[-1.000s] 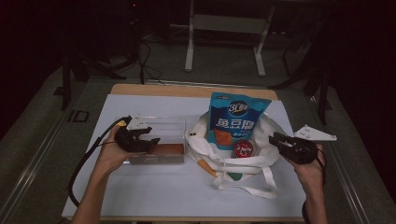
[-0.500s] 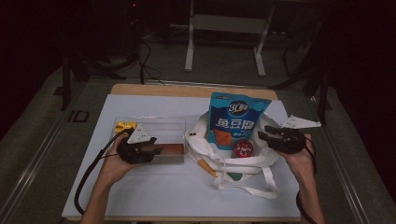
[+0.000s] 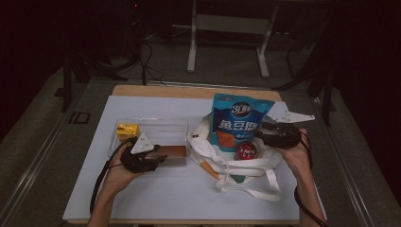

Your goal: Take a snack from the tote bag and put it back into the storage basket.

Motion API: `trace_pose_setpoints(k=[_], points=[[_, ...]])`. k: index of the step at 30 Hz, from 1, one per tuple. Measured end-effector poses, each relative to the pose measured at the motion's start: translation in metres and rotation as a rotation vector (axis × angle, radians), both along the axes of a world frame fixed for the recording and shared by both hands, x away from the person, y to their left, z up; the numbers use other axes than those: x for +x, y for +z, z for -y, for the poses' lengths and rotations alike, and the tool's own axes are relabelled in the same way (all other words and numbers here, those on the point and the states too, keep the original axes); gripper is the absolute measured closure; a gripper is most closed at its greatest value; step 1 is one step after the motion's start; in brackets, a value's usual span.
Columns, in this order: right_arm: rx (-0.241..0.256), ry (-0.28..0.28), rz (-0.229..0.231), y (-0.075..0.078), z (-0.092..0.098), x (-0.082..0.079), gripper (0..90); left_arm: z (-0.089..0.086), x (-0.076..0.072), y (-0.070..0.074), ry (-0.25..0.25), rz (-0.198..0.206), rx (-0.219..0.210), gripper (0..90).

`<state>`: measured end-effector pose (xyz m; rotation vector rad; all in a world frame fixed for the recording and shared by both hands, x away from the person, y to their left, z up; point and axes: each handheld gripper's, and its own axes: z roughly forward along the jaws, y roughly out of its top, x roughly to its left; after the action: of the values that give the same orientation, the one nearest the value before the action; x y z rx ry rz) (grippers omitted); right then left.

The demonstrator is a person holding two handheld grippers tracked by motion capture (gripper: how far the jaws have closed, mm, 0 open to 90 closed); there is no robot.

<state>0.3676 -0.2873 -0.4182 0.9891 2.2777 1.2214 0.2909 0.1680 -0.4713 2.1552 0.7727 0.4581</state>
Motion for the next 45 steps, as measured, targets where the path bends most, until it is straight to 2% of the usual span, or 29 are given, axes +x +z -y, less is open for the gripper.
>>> trace_pose_setpoints(k=[11, 14, 20, 29, 31, 35, 45], points=[[-0.008, 0.012, -0.017, 0.0, -0.012, 0.014, 42.5, 0.012, -0.008, -0.007, -0.028, 0.011, 0.017, 51.8], [0.006, 0.015, -0.028, 0.001, -0.014, 0.018, 41.9, 0.014, -0.01, -0.009, -0.028, 0.017, 0.006, 51.2], [-0.003, 0.027, -0.043, 0.001, -0.02, 0.024, 39.9, 0.016, -0.015, -0.006, -0.036, 0.038, -0.01, 50.9], [0.055, 0.048, -0.079, -0.006, -0.023, 0.037, 40.3, 0.019, -0.021, -0.002, -0.049, 0.063, -0.007, 50.8], [0.079, 0.059, -0.101, -0.008, -0.024, 0.039, 42.6, 0.02, -0.022, -0.001, -0.053, 0.066, -0.009, 50.8], [0.105, 0.076, -0.093, -0.01, -0.025, 0.04, 48.0, 0.021, -0.026, 0.0, -0.064, 0.071, -0.003, 50.8], [0.178, 0.097, -0.084, -0.014, -0.02, 0.04, 75.2, 0.027, -0.032, -0.004, -0.094, 0.068, 0.013, 50.7]])
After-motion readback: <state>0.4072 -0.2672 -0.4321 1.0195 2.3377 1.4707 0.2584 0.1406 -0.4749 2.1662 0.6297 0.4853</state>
